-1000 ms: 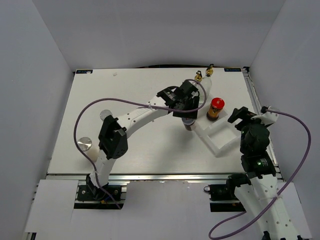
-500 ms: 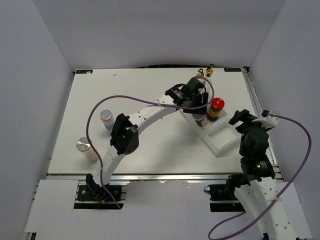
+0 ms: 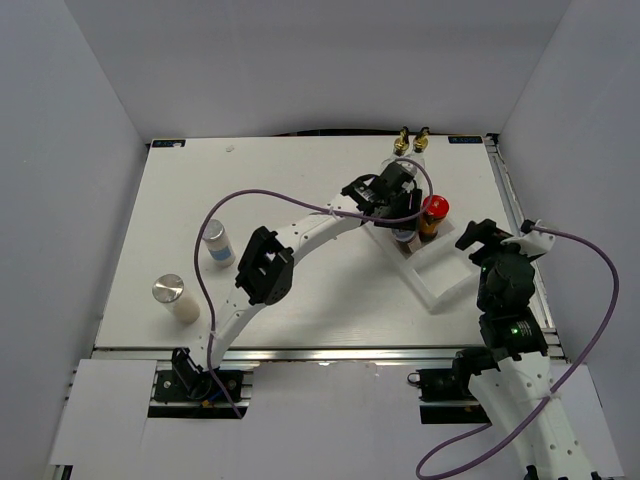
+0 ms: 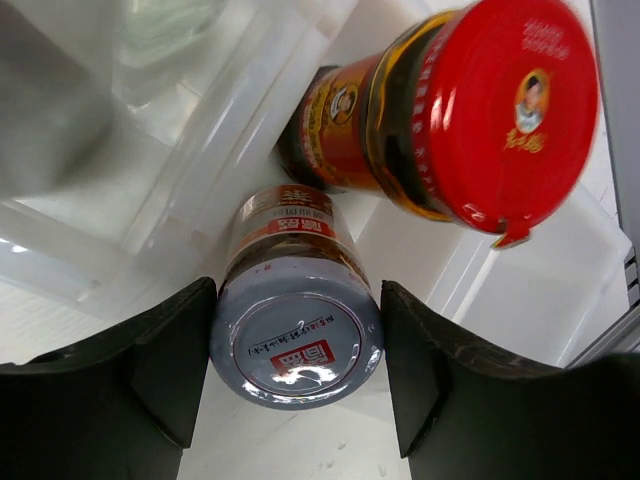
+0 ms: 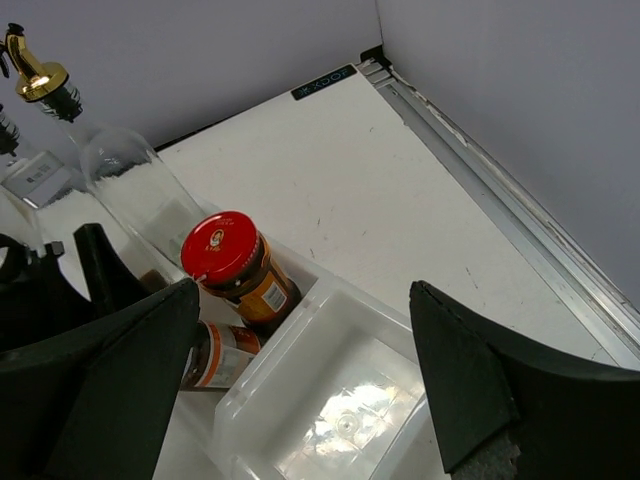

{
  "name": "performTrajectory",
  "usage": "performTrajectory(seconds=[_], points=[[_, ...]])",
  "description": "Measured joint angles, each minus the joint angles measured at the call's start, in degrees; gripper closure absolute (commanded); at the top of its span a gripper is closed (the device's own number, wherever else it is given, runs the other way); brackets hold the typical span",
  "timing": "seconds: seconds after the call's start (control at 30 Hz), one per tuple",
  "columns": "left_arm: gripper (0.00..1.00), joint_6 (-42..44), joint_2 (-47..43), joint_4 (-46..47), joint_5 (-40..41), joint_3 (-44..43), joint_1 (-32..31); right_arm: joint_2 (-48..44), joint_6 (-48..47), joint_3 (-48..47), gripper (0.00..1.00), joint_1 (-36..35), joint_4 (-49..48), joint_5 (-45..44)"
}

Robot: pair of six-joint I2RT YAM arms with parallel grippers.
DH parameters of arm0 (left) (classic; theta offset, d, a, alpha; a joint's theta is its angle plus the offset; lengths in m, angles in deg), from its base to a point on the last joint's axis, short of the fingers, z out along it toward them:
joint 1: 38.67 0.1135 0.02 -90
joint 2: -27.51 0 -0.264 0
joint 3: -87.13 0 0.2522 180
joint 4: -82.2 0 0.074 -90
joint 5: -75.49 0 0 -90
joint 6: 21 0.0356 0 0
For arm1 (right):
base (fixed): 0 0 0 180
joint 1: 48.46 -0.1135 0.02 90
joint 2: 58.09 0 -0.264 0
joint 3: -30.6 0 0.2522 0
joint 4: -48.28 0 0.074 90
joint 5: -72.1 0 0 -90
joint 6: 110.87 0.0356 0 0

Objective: Organize the condiment bottles

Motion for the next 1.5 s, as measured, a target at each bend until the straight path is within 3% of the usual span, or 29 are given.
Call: performTrajectory(seconds=[0.17,0.27,0.33,0.4,0.47,0.5,1.1,1.23,1.37,1.5], points=[[0.60,-0.07,1.22,1.07,-0.35,-0.39,0.15,0.24,0.00,0.02,0.11,0.00,-0.11,0.79],[0.46,0.07,1.25,1.22,-0.20,-0.37,0.15,0.81,-0.02,0.02,0.11,0.00,-0.24,0.92],[0.43,0.11,1.25,1.25,-0.02,-0.39,0.15,1.33,-0.02,0.02,0.11,0.00,-0.33,0.94],[0.28,0.22,1.25,1.33,0.09,-0.31,0.15,1.75,0.00,0.02,0.10,0.00,-0.46,1.07],[0.19,0.26,1.20,1.42,0.11,-0.15,0.15,2.01,-0.02,0.02,0.11,0.00,-0.50,1.31],[0.02,0.39,1.18,1.49,0.15,-0.09,0.15,2.14,0.00,0.02,0.11,0.00,-0.52,1.38],[0.02,2.29,-5.14,1.57,4.79,2.89,-1.53,2.43,-1.64,-0.13,0.11,0.00,-0.81,7.39],[0.02,3.78,-14.29,1.75,8.04,13.18,-3.87,2.43,-3.50,-0.68,0.10,0.04,-0.66,14.38],[0.02,3.76,-28.83,3.54,12.94,31.71,-5.88,3.56,-5.92,-1.68,0.11,0.11,-1.05,24.52],[0.02,1.36,-41.27,1.79,20.90,44.48,-5.05,7.89,-7.76,-2.45,0.11,0.09,-3.10,36.59]])
